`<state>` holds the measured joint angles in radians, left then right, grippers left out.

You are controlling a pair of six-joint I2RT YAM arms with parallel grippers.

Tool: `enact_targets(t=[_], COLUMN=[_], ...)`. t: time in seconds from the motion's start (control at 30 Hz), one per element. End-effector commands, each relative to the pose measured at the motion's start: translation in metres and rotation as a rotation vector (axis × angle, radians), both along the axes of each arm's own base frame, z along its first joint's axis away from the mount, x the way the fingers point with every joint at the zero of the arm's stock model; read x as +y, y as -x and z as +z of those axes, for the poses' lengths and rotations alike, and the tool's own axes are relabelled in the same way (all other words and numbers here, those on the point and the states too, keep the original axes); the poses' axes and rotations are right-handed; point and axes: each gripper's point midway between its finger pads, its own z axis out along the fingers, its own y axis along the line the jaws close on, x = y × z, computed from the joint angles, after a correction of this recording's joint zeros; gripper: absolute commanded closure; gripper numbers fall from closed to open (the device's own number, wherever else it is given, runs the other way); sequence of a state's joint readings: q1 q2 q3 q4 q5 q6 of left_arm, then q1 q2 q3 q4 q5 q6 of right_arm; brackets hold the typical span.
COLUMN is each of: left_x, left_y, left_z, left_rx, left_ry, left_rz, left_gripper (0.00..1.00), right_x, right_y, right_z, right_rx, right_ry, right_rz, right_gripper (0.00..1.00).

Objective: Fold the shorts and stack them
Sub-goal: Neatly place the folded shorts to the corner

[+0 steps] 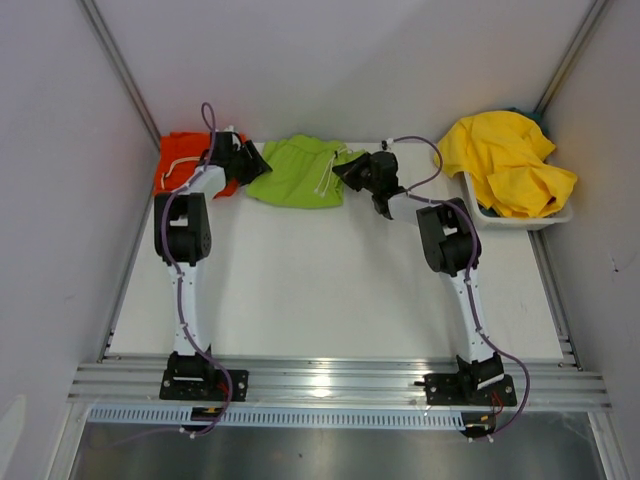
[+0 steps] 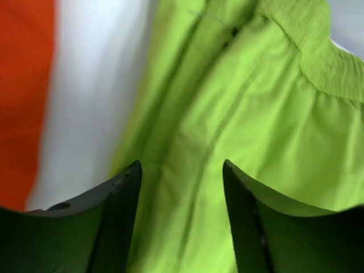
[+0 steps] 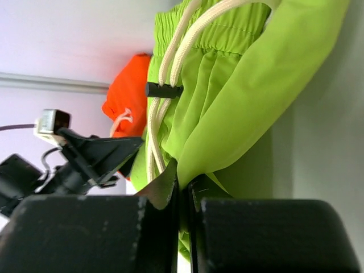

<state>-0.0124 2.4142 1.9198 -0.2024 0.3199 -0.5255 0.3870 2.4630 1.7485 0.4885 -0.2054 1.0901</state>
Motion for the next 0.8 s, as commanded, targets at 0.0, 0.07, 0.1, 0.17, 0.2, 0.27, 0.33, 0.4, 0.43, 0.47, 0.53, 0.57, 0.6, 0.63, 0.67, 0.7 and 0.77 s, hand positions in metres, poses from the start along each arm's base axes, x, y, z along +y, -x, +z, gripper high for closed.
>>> enact_targets(t=[0.0,0.07,0.1,0.17,0.2,0.27,0.33,0.4,0.43,0.47,0.53,0.57,0.6,0.63,0.67,0.7,0.77], left_x=[-0.013,-0.014,-0.015,-0.014,-0.015,-0.013,-0.009,-0.005,-0.002,0.001,0.006,0.008,0.01,0.013,0.016,0.017,0.023], left_y=[0.004,0.012,0.014,0.014,0.013,0.008,0.001,-0.002,-0.006,-0.007,-0.009,-0.009,-0.008,-0.009,-0.01,-0.011,-0.013], left_z=[0.067,0.075,0.079,0.085,0.085,0.084,0.081,0.08,0.081,0.084,0.086,0.087,0.086,0.086,0.088,0.088,0.085], left_rx=[-0.147,-0.164,-0.165,-0.166,-0.163,-0.147,-0.139,-0.124,-0.126,-0.123,-0.125,-0.121,-0.117,-0.111,-0.115,-0.114,-0.104], left_ry=[0.009,0.017,0.019,0.015,0.016,0.011,-0.01,-0.032,-0.047,-0.064,-0.09,-0.104,-0.113,-0.129,-0.138,-0.148,-0.174], left_rz=[-0.013,-0.016,-0.021,-0.024,-0.025,-0.015,0.002,0.015,0.028,0.033,0.048,0.053,0.057,0.067,0.075,0.079,0.085], left_gripper=[0.37,0.32,0.27,0.22,0.18,0.16,0.14,0.13,0.12,0.12,0.12,0.11,0.11,0.11,0.11,0.09,0.07], right_x=[0.003,-0.004,-0.006,-0.013,-0.015,-0.019,-0.022,-0.026,-0.026,-0.03,-0.033,-0.037,-0.037,-0.036,-0.034,-0.035,-0.031], right_y=[0.015,0.017,0.019,0.017,0.02,0.017,0.02,0.021,0.022,0.021,0.021,0.021,0.021,0.021,0.022,0.022,0.023], right_z=[0.033,0.031,0.026,0.025,0.018,0.018,0.013,0.016,0.016,0.017,0.018,0.017,0.019,0.018,0.019,0.019,0.017], right_rx=[-0.078,-0.065,-0.042,-0.036,0.003,0.009,0.038,0.029,0.027,0.028,0.027,0.032,0.031,0.028,0.021,0.021,0.022], right_ry=[0.047,0.083,0.097,0.127,0.146,0.177,0.204,0.234,0.247,0.253,0.265,0.269,0.266,0.265,0.255,0.255,0.253], right_rz=[0.081,0.081,0.086,0.094,0.106,0.113,0.117,0.119,0.117,0.113,0.116,0.116,0.119,0.127,0.141,0.147,0.166], right_gripper=[1.0,1.0,1.0,1.0,1.0,0.94,0.77,0.52,0.45,0.33,0.27,0.2,0.19,0.1,0.05,0.04,0.01])
